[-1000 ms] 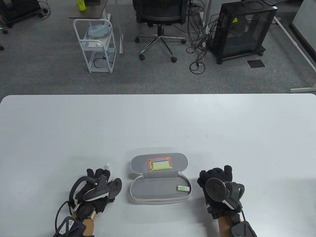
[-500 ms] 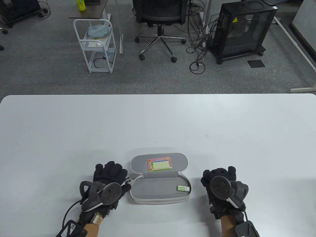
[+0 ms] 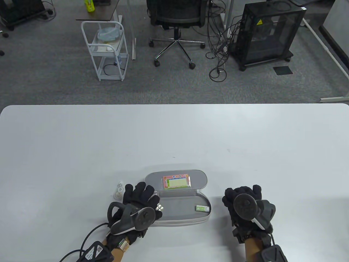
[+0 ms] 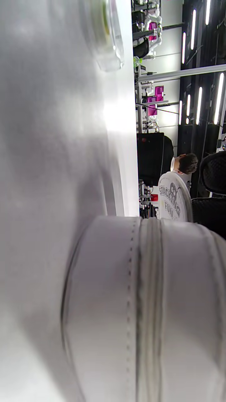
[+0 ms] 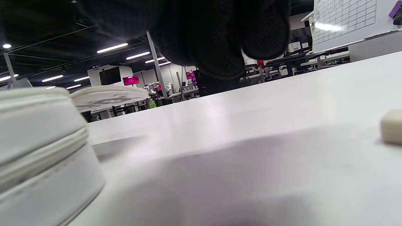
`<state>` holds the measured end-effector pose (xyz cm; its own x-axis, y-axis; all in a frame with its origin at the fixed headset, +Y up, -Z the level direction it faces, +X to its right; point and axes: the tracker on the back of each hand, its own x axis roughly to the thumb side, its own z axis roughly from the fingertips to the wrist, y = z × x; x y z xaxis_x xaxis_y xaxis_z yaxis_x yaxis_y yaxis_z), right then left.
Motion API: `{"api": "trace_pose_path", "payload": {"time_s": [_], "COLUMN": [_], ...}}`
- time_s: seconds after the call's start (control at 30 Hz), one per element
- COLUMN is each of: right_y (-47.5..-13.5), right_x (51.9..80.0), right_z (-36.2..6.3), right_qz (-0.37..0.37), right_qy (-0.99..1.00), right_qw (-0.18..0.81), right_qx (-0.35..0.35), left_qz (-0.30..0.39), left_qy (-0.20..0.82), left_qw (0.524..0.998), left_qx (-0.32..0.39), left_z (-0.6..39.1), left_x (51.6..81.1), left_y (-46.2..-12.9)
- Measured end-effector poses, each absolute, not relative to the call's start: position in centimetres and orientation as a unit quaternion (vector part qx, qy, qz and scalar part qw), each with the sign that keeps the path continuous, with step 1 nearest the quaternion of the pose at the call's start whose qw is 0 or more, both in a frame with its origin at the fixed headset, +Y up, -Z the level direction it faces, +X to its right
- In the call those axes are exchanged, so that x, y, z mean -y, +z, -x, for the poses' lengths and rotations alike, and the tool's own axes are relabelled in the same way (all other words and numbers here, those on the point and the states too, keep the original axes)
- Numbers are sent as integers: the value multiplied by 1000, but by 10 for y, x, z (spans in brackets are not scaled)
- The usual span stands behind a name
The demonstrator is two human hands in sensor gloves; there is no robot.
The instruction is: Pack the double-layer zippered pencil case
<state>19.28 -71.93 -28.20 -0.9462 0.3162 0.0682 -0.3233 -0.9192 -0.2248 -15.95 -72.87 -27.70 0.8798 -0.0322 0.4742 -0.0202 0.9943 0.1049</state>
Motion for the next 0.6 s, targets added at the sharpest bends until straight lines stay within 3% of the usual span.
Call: {"api": "trace_pose_path", "payload": {"time_s": [0.23,0.33,0.47,0.6], "right_y": [-275,-279,-284,-289], "right_x": [709,715,730,747], "right_z": [-227,-243,-257,-265], "right_qz": [91,151,233,266], "right_qy": [969,980,966,957], "right_qw": [175,103,100,72], "right_qx": [146,84,-44,-88], "left_qz": [-100,-109,-112,-113], "left_qy": [-22,-26,-12,-12], "left_qw": [959,961,966,968], "left_qx": [264,251,233,225], "left_z": [165,173,183,189], "left_x": [720,717,713,711], "left_y": [-272,-274,-276,-277]}}
